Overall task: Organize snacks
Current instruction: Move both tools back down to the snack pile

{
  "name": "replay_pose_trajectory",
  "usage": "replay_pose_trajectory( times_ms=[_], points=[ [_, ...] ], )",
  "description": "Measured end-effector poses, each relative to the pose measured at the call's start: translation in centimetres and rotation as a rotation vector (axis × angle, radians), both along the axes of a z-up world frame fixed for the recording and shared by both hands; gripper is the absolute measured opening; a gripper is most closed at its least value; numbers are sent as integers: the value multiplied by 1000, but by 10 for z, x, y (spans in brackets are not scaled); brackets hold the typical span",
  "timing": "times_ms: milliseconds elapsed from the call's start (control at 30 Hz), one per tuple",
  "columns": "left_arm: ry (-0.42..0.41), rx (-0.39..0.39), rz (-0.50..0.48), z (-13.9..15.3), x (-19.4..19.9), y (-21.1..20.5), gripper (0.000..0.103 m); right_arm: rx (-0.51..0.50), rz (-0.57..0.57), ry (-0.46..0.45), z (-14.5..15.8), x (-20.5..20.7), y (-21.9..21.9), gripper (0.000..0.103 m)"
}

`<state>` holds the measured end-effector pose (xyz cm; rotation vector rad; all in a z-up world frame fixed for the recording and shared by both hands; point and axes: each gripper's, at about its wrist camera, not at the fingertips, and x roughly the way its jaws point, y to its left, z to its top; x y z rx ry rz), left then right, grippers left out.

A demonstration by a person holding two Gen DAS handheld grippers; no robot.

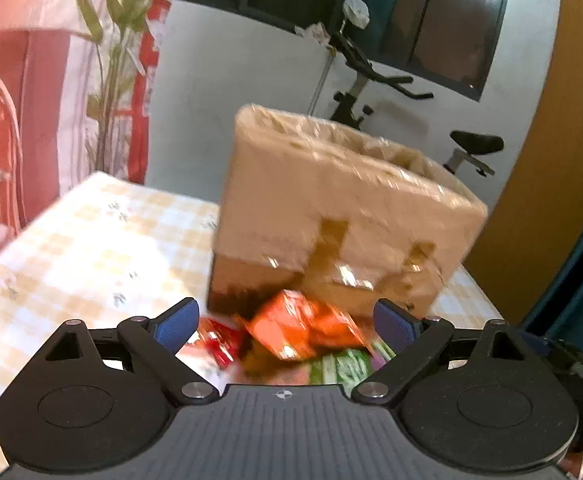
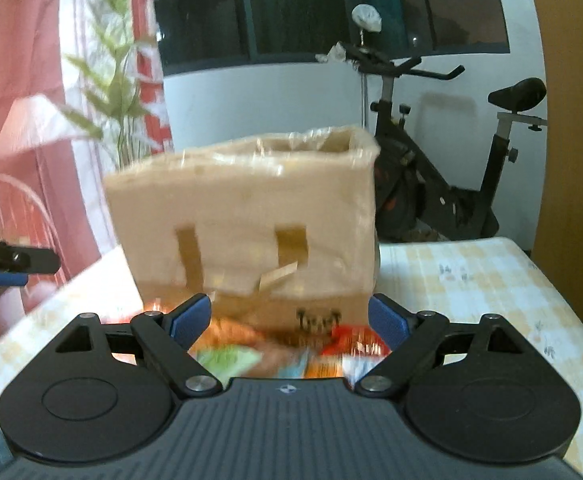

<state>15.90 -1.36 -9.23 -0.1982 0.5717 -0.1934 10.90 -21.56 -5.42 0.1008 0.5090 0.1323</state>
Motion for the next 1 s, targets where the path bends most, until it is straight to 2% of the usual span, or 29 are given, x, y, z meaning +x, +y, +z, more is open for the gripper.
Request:
replay_pose_trajectory(
  times_ms=[100,300,500,633,733,1000],
  points=[
    [29,-26,-26,-14,0,-9,95,-27,-7,26,-13,-8,2,88],
    [55,-3,-90,-33,2,-26,95,-24,-46,91,-36,-13,-9,88],
    [69,-27,-80,-43,3,-27,95,-80,-93,113,-51,-13,-26,88],
    [65,-36,-76,-42,1,-29,95,-114,-99,125,-62,-15,-32,86],
    [42,-35,-97,-40,-3,-34,95,-119,-81,122,-65,-15,-31,81],
    [36,-2,-203,-41,-10,-54,95,-123,-28,125,-68,-16,-20,81]
  ],
)
